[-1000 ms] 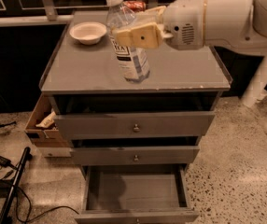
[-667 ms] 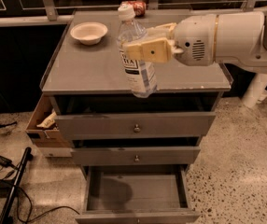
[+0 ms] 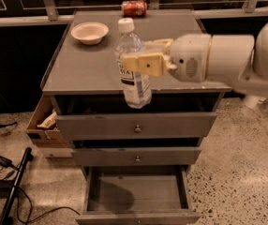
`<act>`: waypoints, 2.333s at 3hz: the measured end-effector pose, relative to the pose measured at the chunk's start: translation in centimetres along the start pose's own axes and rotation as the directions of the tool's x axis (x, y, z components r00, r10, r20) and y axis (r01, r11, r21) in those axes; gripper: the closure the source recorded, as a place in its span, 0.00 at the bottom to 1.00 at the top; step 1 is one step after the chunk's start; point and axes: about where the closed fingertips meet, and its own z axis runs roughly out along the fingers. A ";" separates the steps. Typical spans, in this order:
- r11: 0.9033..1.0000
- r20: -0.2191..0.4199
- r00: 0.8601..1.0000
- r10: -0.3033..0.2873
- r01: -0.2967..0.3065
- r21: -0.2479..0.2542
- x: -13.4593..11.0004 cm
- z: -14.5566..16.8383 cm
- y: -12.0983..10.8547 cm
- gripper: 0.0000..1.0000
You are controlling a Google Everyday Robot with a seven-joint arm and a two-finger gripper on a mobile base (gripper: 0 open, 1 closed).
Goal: Place blue plastic bottle into bottom drawer
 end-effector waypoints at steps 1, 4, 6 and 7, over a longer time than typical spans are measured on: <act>0.989 0.127 0.983 0.130 -0.137 0.050 6.2 0.1 -0.4 1.00; 0.960 0.231 0.940 0.249 -0.272 0.070 20.8 -2.3 1.9 1.00; 0.990 0.248 0.961 0.123 -0.135 0.033 29.5 -2.7 -2.0 1.00; 0.999 0.269 0.962 0.041 -0.030 -0.045 34.3 -2.4 -4.0 1.00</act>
Offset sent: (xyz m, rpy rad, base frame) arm -0.1083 -0.0882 -0.3138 0.3147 0.0707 -0.2748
